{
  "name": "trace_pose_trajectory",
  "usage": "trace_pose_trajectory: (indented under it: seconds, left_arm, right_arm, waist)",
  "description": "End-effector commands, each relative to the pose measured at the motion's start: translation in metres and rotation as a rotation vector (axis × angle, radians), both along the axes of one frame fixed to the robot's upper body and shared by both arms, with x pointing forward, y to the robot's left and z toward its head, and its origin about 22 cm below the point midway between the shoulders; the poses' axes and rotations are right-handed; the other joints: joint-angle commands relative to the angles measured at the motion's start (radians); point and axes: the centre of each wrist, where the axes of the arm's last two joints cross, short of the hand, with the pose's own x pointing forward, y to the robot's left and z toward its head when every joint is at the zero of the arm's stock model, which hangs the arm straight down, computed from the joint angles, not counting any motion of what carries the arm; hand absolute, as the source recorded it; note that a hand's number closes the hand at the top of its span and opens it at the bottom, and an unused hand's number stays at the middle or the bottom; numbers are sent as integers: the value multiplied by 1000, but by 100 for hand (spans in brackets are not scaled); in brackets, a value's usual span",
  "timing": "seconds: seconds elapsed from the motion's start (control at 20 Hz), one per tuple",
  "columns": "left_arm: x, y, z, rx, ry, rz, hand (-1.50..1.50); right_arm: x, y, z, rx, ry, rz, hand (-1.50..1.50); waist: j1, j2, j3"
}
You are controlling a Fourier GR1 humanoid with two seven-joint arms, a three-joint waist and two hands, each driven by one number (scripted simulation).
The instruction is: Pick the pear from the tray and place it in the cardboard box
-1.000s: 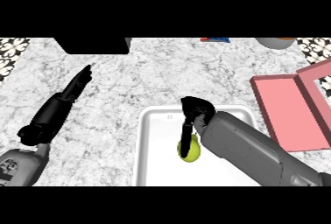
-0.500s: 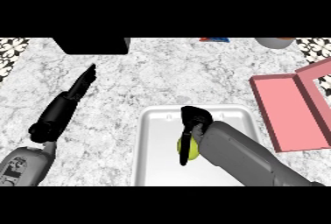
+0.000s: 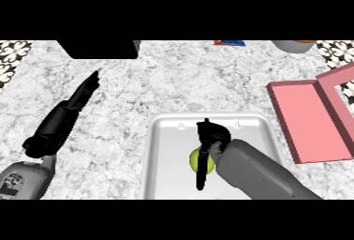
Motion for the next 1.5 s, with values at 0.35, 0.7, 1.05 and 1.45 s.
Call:
trace_pose_trajectory:
  seconds: [0.35, 0.7, 1.05, 1.45]
  left_arm:
    - [9, -3, -22, -5, 13, -14, 0]
    - [7, -9, -1, -15, -14, -35, 0]
    - [12, -13, -2, -9, -6, -63, 0]
    - [19, 3, 0, -5, 3, -19, 0]
  right_arm:
    - [7, -12, -20, -89, -115, 106, 150]
    - [81, -43, 40, -45, -523, -95, 150]
    - [117, -49, 59, -100, -843, -107, 150]
    - [133, -12, 117, -190, -1053, -53, 150]
  waist:
    - [1, 11, 1]
    - [40, 25, 2]
    - [53, 29, 1]
    - [11, 10, 0]
